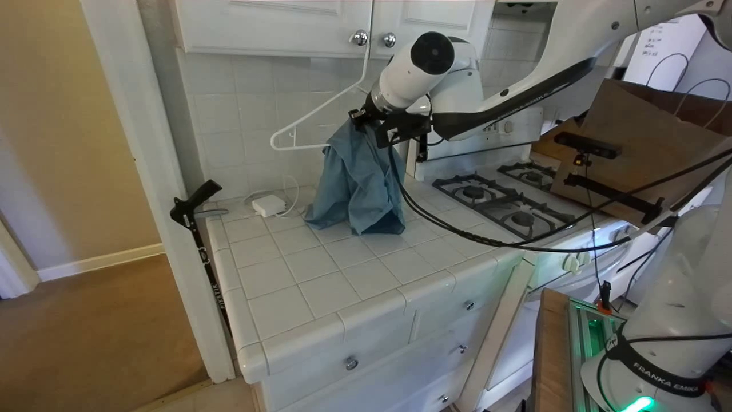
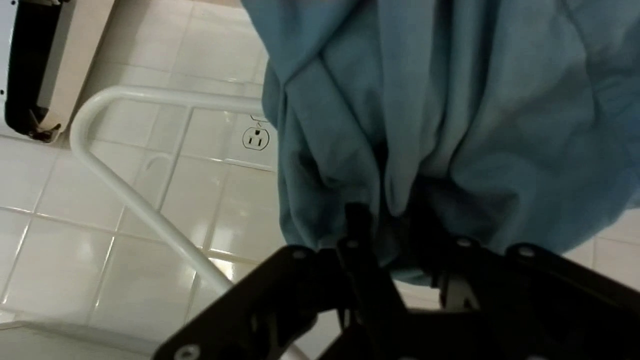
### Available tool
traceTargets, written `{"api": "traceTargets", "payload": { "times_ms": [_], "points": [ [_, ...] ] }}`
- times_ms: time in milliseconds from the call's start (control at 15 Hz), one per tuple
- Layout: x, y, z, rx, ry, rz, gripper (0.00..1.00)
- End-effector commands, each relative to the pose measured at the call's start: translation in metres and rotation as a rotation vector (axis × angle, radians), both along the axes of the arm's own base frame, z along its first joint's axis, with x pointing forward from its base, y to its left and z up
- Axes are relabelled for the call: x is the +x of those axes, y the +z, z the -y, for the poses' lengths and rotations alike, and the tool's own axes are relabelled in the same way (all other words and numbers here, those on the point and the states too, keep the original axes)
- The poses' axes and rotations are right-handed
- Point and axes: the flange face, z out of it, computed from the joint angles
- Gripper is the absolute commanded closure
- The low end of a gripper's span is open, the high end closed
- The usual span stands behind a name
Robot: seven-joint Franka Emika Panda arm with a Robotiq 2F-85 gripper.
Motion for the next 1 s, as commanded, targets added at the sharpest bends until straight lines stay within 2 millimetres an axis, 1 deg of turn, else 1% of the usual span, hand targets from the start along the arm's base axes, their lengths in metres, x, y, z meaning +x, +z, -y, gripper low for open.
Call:
{"api": "traceTargets", "payload": {
  "times_ms": [0,333,400,600,800,933],
  "points": [
    [-0.016,0.01,-0.01,0.004,0.009,0.026,0.38],
    [-0.029,0.004,-0.033,0.087,0.025,-0.011,0.03],
    [-0.031,0.003,-0.038,0.102,0.017,-0.02,0.0],
    [-0.041,0.001,-0.05,0.152,0.0,-0.04,0.0],
    [-0.053,0.005,-0.062,0.184,-0.001,-0.061,0.0],
    [-0.06,0.011,-0.067,0.197,0.001,-0.062,0.0]
  ]
}}
